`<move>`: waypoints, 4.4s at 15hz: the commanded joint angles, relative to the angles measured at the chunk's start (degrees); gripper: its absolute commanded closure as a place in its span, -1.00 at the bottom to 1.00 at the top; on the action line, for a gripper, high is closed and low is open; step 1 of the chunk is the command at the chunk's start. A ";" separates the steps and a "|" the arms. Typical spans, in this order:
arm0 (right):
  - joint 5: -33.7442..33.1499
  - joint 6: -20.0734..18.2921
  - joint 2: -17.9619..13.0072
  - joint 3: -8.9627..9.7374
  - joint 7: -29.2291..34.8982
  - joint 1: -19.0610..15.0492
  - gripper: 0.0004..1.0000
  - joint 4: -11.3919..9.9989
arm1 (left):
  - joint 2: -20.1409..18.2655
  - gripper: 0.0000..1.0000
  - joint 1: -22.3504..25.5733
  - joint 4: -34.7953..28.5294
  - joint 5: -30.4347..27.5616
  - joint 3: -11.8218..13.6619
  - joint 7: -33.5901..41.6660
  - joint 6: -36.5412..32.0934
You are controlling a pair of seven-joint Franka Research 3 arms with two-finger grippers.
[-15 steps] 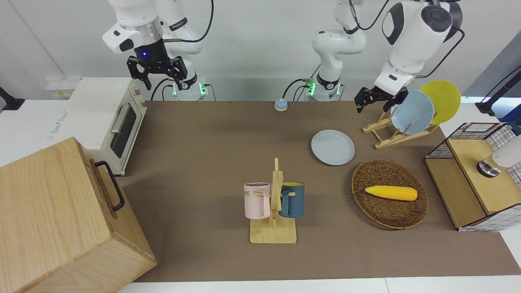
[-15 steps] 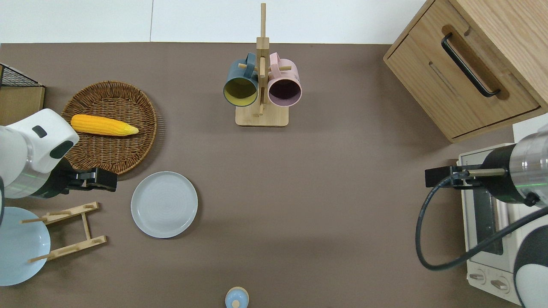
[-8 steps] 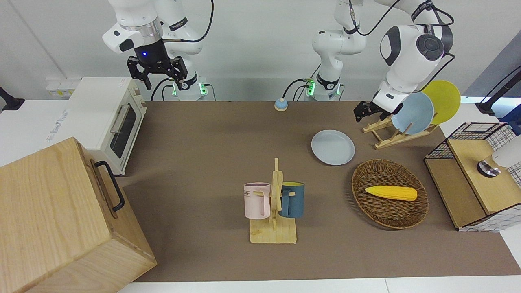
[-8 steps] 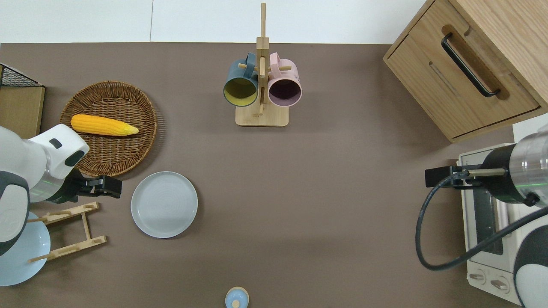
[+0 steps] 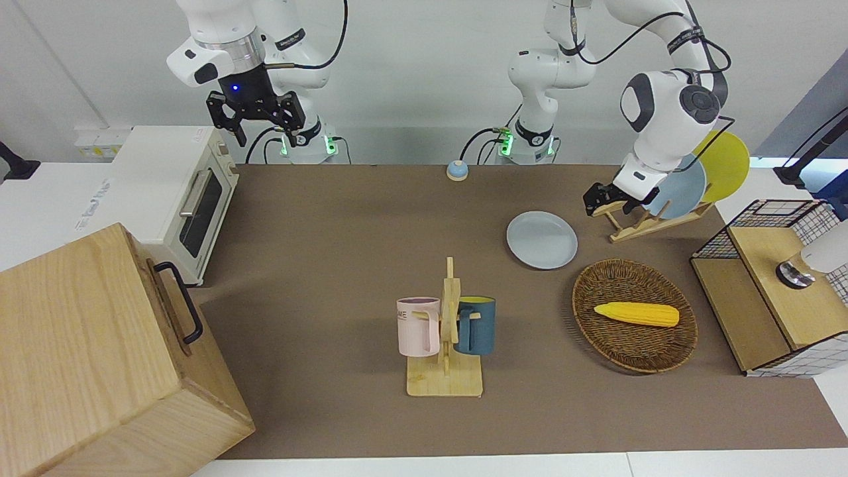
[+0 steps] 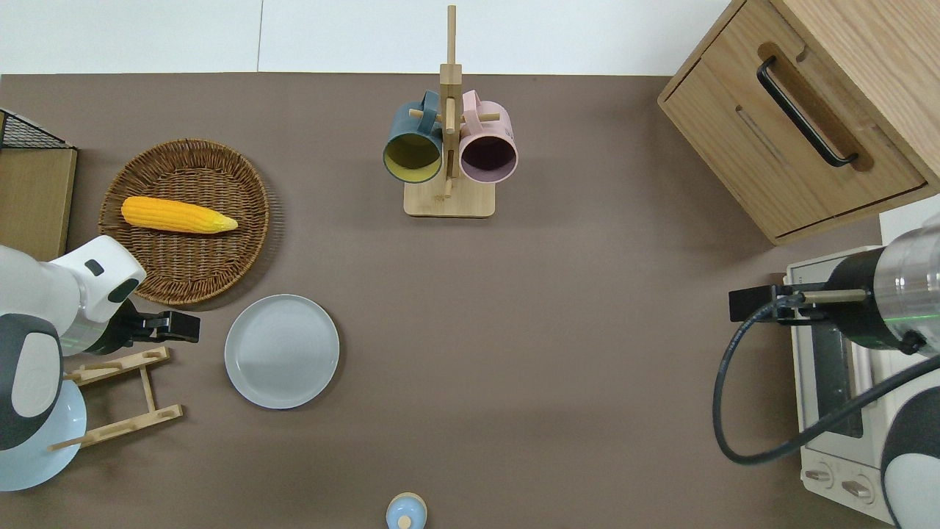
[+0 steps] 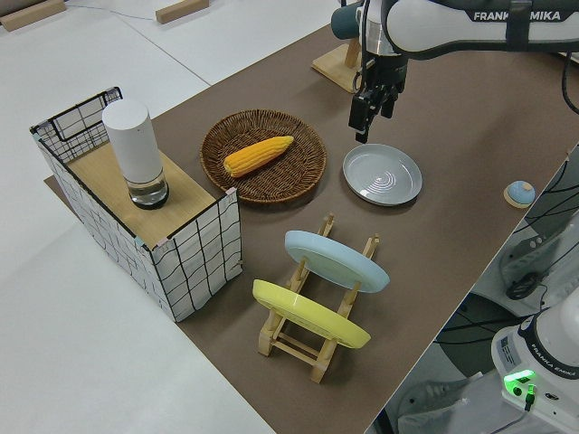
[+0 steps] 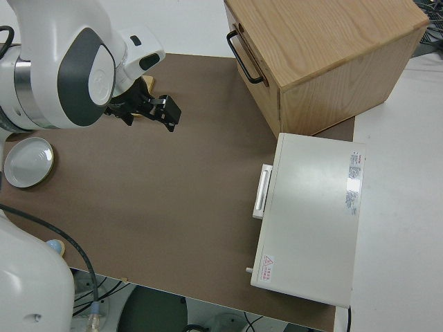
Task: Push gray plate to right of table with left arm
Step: 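Lower the left gripper against the gray plate's rim nearest the arm, then push the gray plate with the left gripper across the table toward the toaster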
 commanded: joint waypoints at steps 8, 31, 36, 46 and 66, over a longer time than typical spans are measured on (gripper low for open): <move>1.23 0.01 -1.57 0.83 0.59 -1.41 -0.99 -1.56 | 1.09 -0.97 0.63 -14.51 -6.98 1.26 1.07 17.97; 1.23 0.01 -1.57 0.83 0.59 -1.41 -0.99 -1.56 | 2.59 1.00 0.02 -20.32 -8.83 -1.91 -4.03 24.83; 1.23 -0.07 -1.57 0.83 0.59 -1.41 -0.99 -1.56 | 2.67 1.00 -0.07 -20.32 -9.18 -1.99 -4.12 25.00; 1.23 -0.07 -1.57 0.83 0.67 -1.41 -0.99 -1.56 | 2.59 1.00 -0.95 -22.16 -10.76 -12.18 -19.30 29.13; 1.23 0.01 -1.57 0.83 0.59 -1.41 -0.99 -1.56 | 7.68 1.00 -15.18 -20.41 -15.86 -22.83 -48.06 40.21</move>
